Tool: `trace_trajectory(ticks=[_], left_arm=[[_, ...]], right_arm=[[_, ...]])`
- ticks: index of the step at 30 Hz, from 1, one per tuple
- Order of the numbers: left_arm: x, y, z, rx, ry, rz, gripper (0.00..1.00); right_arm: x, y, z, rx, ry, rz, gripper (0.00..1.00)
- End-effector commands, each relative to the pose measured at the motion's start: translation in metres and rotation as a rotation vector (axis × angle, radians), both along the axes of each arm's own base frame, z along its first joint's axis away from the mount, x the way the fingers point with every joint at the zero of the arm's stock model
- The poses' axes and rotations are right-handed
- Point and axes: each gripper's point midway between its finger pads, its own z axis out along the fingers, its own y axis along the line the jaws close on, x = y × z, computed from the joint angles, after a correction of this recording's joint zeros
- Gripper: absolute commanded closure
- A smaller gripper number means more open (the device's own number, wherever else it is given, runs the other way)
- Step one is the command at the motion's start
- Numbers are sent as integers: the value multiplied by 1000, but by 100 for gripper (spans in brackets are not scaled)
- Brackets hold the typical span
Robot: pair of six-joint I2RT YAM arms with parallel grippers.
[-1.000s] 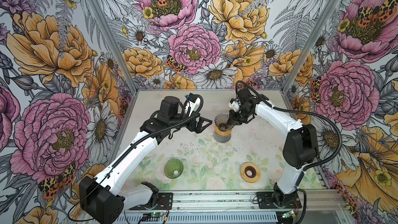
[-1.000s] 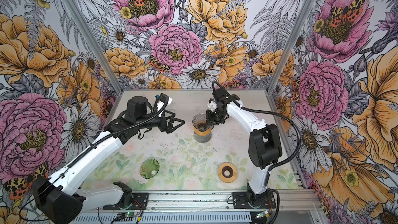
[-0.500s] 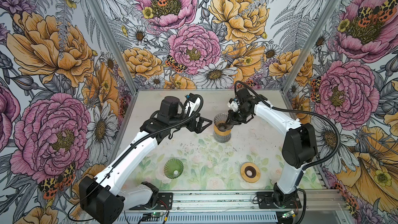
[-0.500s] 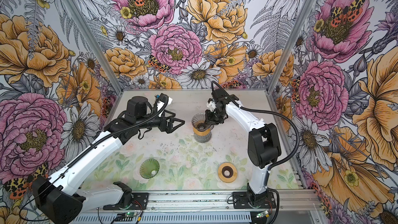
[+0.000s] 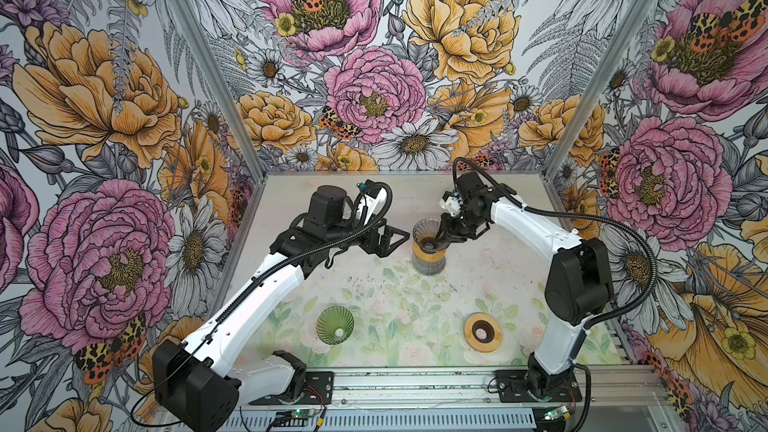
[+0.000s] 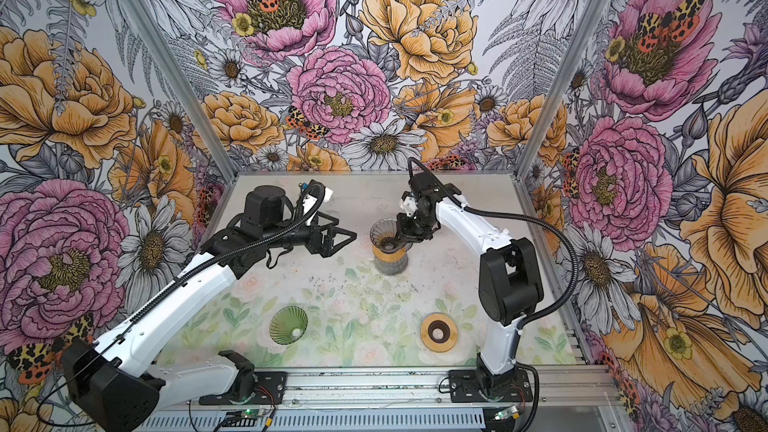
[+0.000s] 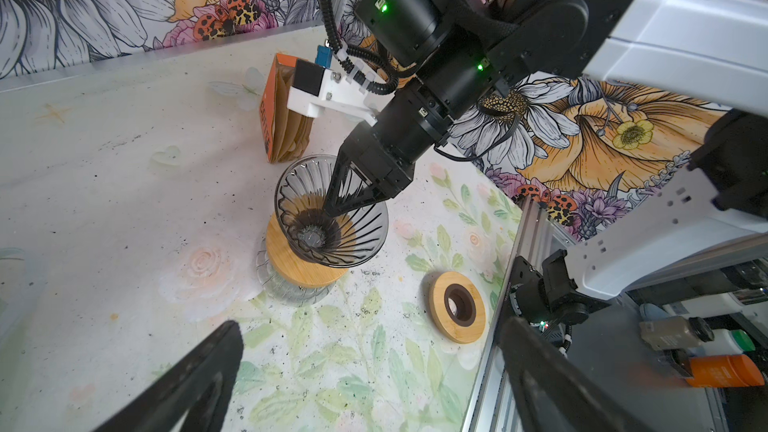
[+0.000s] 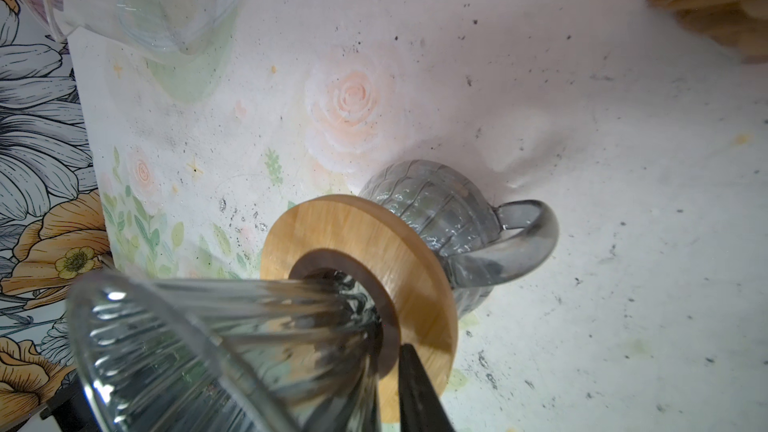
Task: Place the coffee filter in the dripper
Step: 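Lower the glass dripper into the wooden ring hole with the right gripper, then open the right gripper and lift it off the seated dripper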
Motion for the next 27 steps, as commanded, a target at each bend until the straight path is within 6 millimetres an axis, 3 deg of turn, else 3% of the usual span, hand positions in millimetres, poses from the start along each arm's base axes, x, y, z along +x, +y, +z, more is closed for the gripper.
trace_trajectory(ticks=[1, 5, 17, 22, 27], left_arm=[[1, -1, -1, -18, 6, -14, 1], [1, -1, -1, -17, 7, -14, 1], [4, 1, -5, -4, 6, 2, 1], [9, 1, -12, 16, 8, 13, 1], [13, -7, -2, 0, 2, -10, 1]], right_arm=[[1, -4, 15, 6, -55, -1, 79], [1, -5, 18, 8, -61, -2, 78], [-4, -10, 41, 20, -117, -17, 62], [-3, -25, 55, -30, -191, -55, 57], [1, -44, 82, -92, -307, -110, 55]])
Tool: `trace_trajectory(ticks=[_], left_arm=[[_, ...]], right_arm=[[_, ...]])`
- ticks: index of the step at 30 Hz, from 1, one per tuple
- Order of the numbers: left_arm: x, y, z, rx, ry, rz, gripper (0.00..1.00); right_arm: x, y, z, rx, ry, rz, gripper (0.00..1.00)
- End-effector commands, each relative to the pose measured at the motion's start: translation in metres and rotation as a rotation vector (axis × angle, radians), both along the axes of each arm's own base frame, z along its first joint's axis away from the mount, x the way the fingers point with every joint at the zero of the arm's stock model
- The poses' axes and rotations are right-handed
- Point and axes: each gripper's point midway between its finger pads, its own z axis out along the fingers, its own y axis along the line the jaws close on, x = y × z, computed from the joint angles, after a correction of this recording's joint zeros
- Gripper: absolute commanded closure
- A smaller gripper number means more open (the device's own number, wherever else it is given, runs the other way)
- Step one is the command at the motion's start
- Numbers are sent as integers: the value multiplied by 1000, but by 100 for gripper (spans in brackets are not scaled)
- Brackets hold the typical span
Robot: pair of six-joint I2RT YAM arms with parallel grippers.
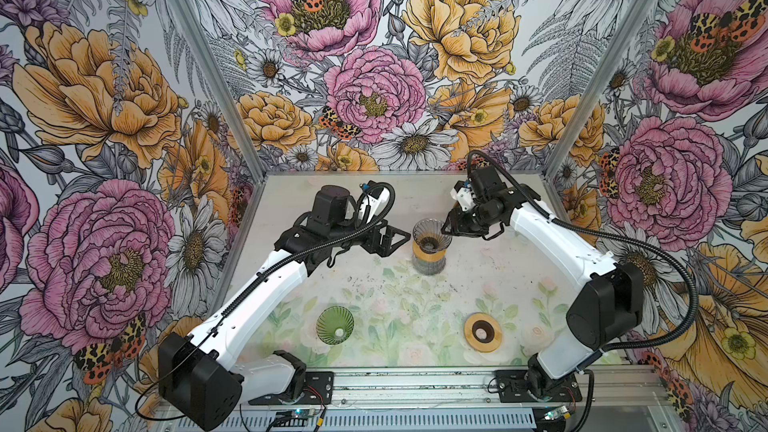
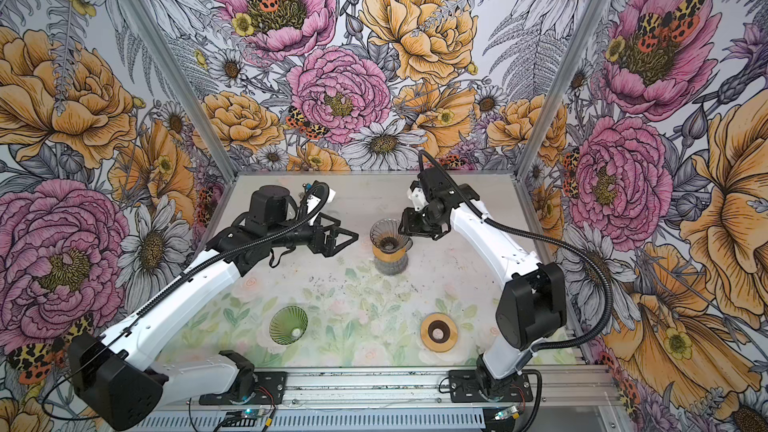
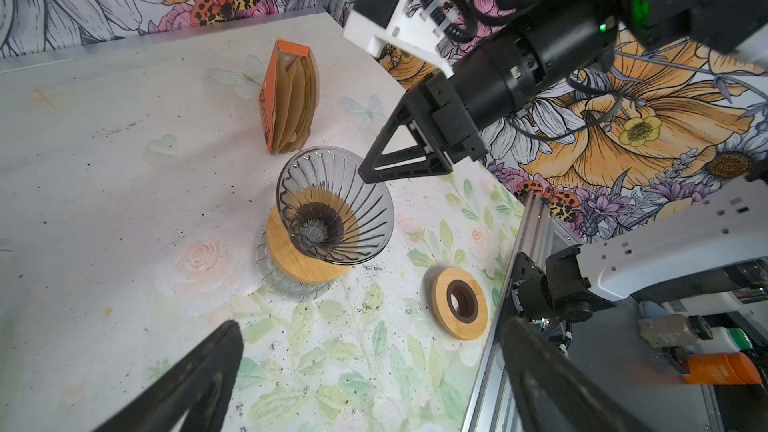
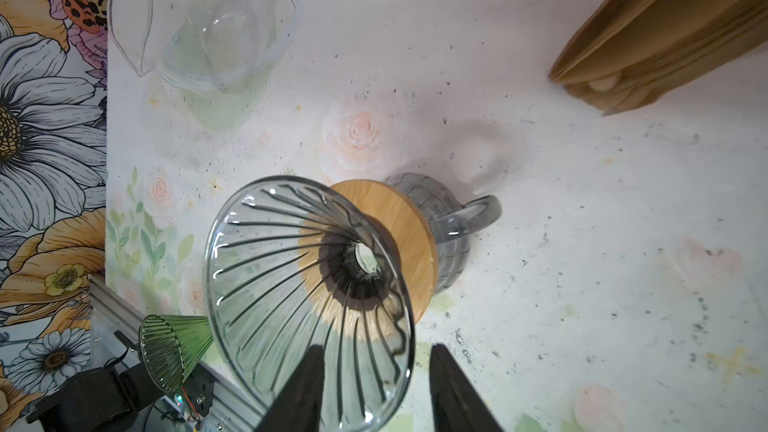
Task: Place the coffee filter in the dripper
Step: 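Open the right gripper and lift it off the seated dripper, then move the right gripper over the brown paper filter stack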
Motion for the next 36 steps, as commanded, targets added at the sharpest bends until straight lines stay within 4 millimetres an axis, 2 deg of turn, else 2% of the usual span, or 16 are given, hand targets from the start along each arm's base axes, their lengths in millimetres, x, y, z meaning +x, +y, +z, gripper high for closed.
trace_trajectory(ticks=[1, 6, 9, 16, 25, 28, 36], left_arm=[[8, -4, 16, -20, -41, -8, 1], [17, -12, 24, -19, -49, -20, 1], [21, -17, 28, -19, -59, -33, 1], [25, -20, 25, -10, -57, -45, 1], [24, -9, 21, -16, -63, -12, 1], [22, -8, 22, -26, -52, -16, 1], [16, -16, 27, -82, -3, -89, 1]], right_arm=[[8, -20, 27, -54, -123, -71, 54], [20, -36, 52, -88, -231, -150, 54], [32, -48, 61, -117, -272, -215, 57], [64, -71, 64, -137, -307, -334, 69], [105, -88, 33, -200, -260, -379, 76], [119, -84, 20, -200, -250, -339, 80], [140, -98, -14, -245, -200, -306, 84]])
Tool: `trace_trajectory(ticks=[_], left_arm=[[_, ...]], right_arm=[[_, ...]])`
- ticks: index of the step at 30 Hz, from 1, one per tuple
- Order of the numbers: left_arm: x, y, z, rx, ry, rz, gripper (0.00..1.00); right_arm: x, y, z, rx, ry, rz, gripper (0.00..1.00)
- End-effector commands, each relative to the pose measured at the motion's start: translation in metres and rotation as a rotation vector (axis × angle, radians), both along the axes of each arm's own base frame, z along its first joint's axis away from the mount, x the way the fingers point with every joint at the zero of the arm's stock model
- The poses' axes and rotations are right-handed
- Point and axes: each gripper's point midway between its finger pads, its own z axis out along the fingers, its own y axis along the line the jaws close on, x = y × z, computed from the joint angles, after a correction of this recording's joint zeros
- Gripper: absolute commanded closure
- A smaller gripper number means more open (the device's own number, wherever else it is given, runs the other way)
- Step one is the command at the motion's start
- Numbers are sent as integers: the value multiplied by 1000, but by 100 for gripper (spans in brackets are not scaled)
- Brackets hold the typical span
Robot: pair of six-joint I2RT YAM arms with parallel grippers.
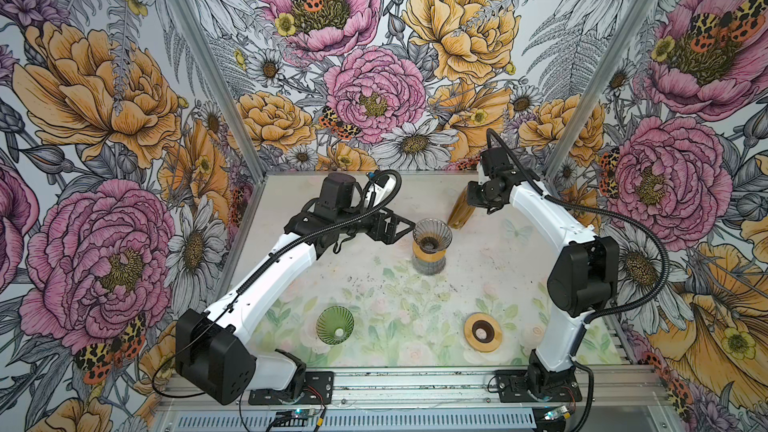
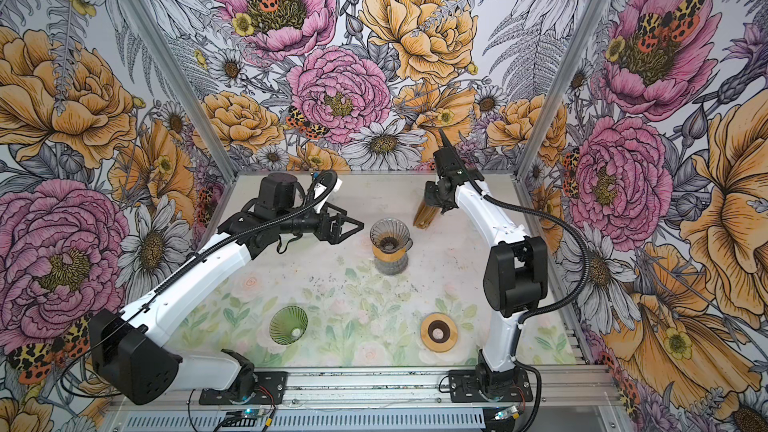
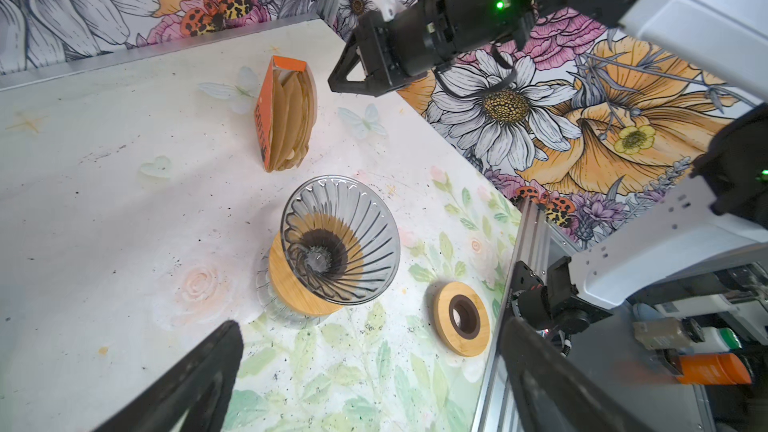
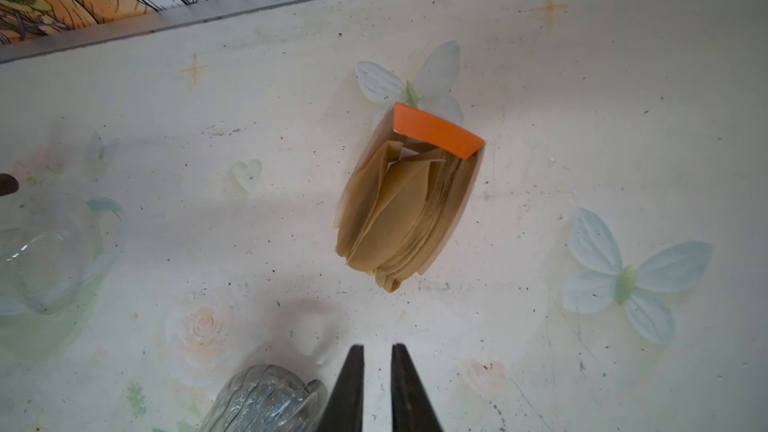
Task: Place the coffee filter in the dripper
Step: 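Move the right gripper over the brown paper filter stack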
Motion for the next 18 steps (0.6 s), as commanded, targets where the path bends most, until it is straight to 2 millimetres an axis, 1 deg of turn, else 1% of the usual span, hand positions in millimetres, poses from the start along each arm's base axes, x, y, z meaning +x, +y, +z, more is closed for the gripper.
trace_trajectory(ticks=[1, 8, 18], left_arm=[[-5, -3, 15, -55, 0, -40, 1], [-3, -2, 13, -55, 7, -36, 1], [1, 1, 11, -45, -2, -13, 1]], right_arm=[[17, -4, 9, -10, -49, 24, 84], [32, -12, -6, -21, -29, 20, 85], [49, -15, -20, -12, -13, 14, 85]])
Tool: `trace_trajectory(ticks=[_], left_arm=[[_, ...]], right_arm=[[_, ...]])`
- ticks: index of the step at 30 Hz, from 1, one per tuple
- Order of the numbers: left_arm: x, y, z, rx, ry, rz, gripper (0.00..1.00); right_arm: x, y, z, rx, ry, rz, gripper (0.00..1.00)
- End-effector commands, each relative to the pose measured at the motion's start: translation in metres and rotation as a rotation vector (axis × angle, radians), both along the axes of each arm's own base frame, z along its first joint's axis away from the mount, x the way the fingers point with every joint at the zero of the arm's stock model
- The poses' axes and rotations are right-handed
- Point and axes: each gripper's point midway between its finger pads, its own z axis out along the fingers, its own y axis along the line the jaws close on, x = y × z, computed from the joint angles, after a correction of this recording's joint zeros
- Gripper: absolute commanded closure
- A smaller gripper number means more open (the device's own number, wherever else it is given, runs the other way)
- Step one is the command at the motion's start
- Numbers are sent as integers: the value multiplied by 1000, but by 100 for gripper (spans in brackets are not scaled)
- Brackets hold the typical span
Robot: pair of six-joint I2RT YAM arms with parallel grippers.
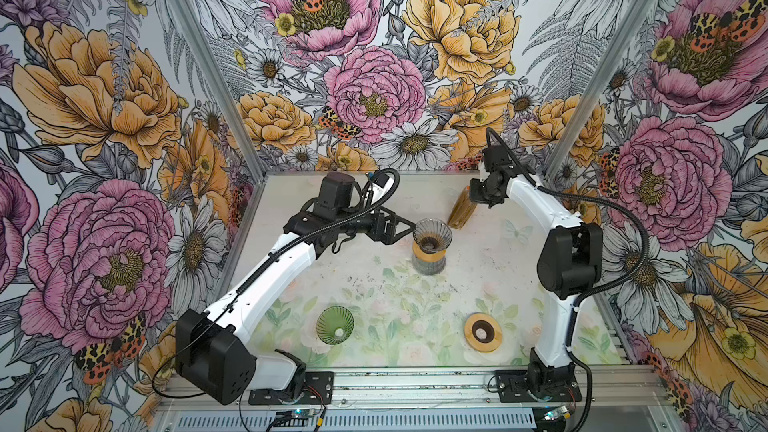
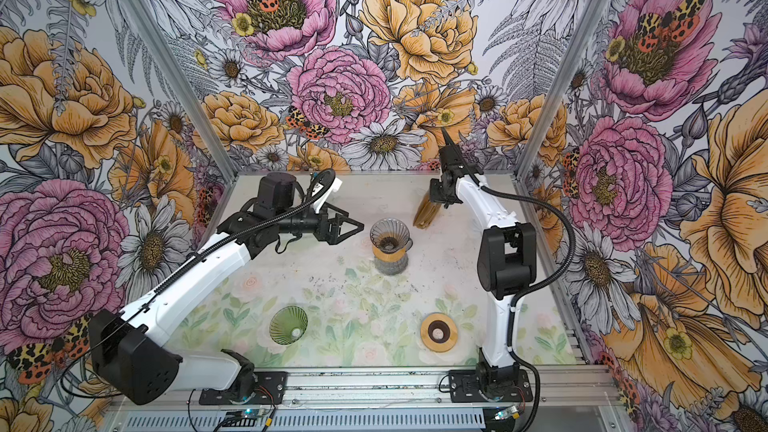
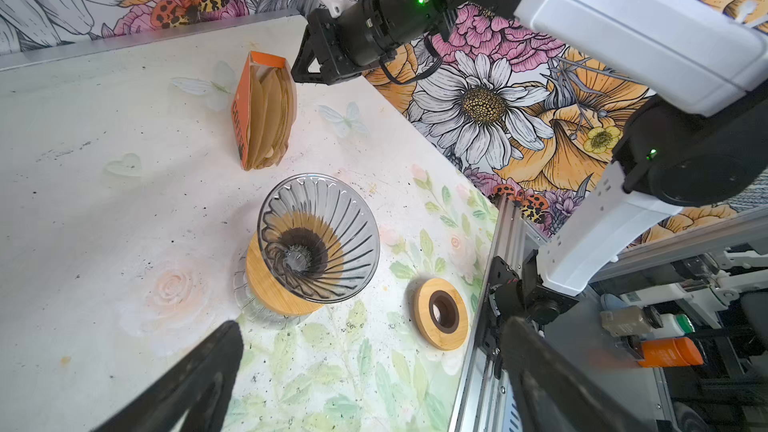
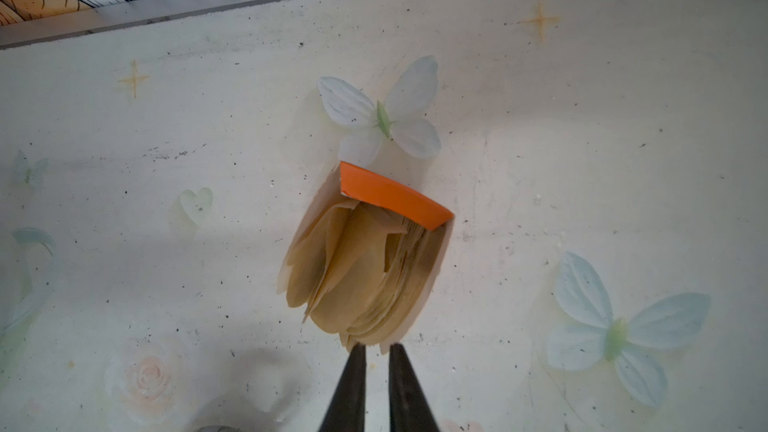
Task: Place the coffee filter in the dripper
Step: 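Move the right gripper over the brown paper filter stack, then pinch the top brown paper filter with the right gripper and pull it free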
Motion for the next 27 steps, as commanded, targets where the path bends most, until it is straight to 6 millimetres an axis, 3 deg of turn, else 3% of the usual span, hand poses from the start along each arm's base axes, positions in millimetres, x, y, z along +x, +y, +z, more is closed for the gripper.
trace_trajectory(ticks=[1, 17, 27], left_arm=[[6, 2, 8, -18, -29, 11, 1], [9, 3, 8, -24, -16, 13, 1], [10, 5, 9, -30, -13, 14, 1]], right_arm=[[14, 0, 5, 12, -35, 7, 85], [27, -1, -21, 29, 7, 1, 84], [34, 2, -28, 41, 12, -1, 85]])
